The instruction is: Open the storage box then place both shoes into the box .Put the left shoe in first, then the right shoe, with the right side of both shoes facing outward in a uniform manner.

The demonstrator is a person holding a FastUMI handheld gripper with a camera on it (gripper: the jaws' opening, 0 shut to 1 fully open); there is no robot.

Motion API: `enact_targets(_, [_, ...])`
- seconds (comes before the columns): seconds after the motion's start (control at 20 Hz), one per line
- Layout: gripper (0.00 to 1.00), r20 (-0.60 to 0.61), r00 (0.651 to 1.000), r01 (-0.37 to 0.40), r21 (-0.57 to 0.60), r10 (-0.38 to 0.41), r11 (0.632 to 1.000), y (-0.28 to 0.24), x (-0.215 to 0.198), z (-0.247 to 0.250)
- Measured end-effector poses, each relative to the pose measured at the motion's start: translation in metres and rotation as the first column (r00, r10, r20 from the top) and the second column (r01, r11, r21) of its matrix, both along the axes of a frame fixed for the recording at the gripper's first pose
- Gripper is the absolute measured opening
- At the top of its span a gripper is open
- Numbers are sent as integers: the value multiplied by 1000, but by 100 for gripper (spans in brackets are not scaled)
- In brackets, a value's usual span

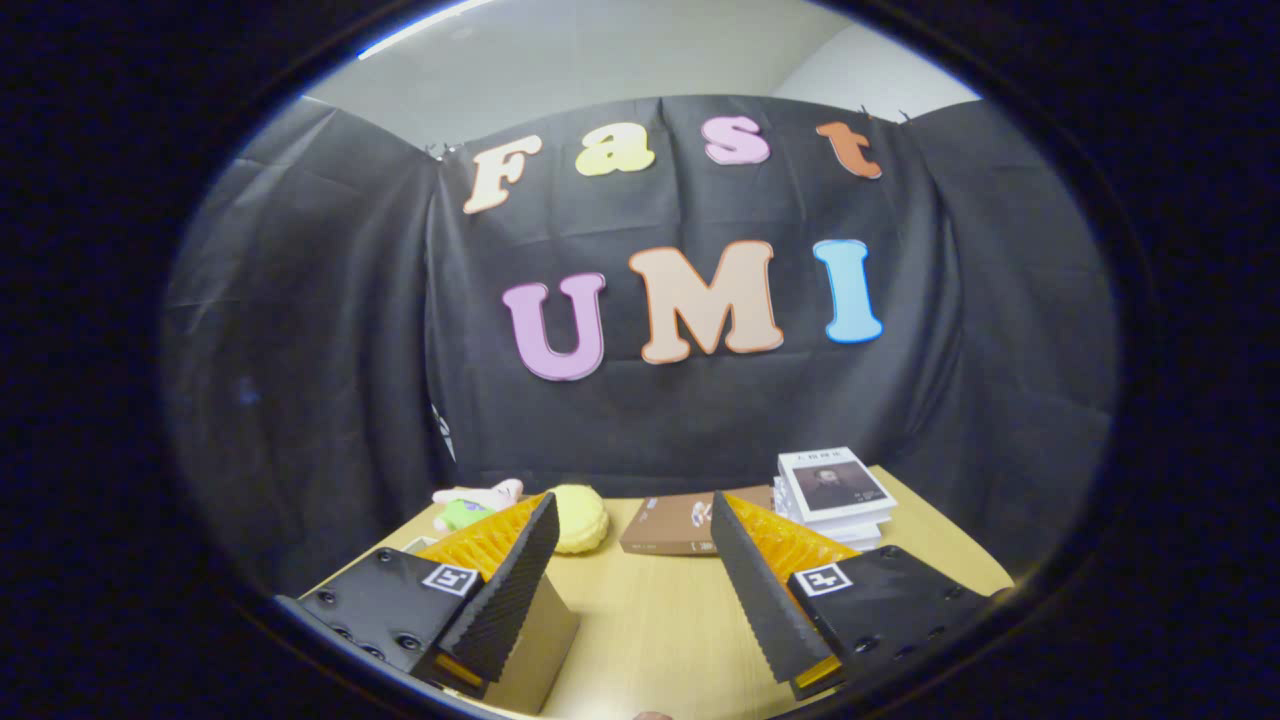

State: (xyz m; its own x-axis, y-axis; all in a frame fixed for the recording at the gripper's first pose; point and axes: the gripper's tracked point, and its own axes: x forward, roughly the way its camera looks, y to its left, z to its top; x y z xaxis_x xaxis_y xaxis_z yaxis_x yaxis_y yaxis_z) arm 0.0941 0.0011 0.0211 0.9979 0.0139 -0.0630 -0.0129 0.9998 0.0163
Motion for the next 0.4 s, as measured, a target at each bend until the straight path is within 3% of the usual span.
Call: enact_targets(0.4, [98,-3,999,-38,-69,38,997,6,-32,12])
